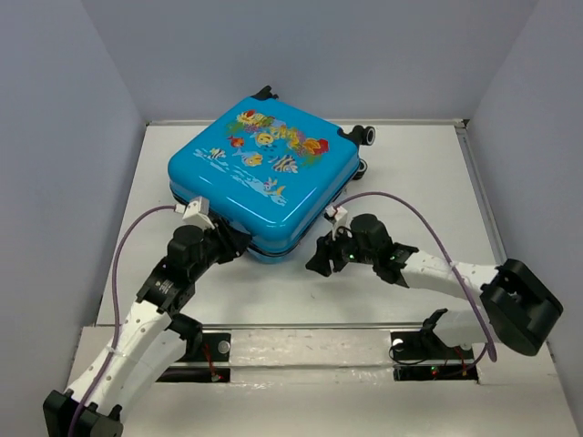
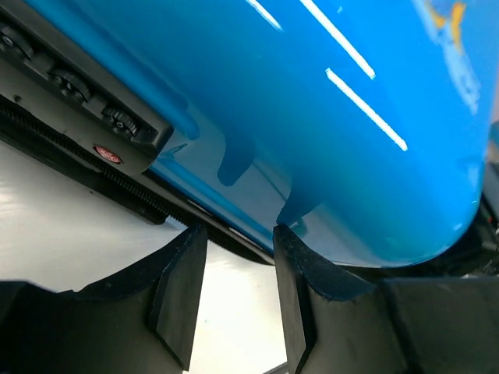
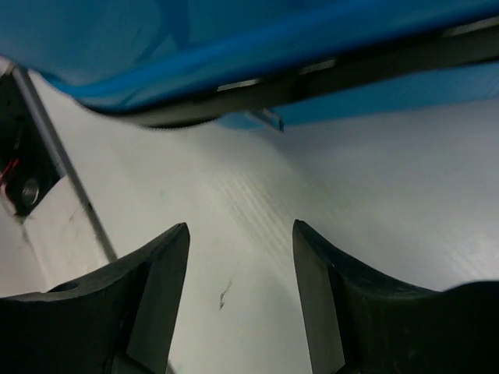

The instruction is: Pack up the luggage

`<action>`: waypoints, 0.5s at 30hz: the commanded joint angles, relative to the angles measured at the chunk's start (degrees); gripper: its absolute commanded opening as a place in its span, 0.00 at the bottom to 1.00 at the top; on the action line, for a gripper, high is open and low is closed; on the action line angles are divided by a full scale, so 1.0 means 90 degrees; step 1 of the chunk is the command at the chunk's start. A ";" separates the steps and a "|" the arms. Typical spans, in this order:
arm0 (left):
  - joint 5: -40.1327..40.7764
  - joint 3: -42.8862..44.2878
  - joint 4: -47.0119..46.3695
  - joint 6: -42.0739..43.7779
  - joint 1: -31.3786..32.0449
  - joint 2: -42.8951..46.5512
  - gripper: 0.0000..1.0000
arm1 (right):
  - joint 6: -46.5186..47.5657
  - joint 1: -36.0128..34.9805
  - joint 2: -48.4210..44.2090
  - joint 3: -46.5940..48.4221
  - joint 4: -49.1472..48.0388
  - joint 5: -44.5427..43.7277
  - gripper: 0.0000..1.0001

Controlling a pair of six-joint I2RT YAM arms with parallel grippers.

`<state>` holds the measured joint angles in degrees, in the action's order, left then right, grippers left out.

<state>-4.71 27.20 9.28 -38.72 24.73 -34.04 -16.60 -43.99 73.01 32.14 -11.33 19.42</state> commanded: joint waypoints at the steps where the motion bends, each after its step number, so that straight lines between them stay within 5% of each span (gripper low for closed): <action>1: -0.0044 -0.0005 -0.0913 -0.0102 0.0259 -0.0386 0.50 | 0.0262 -0.0005 0.0617 -0.0192 -0.2995 -0.0702 0.63; 10: 0.0455 0.0229 -0.0816 -0.0024 0.0377 -0.0553 0.49 | 0.0389 -0.0064 0.1721 -0.0387 -0.5574 -0.1307 0.58; 15: 0.0455 0.0249 -0.0816 -0.0083 0.0426 -0.0700 0.49 | 0.0214 -0.0064 0.2209 -0.0514 -0.6649 -0.1396 0.38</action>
<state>-2.28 27.16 6.96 -38.89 28.03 -39.11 -14.39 -44.01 90.96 28.25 -53.65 10.20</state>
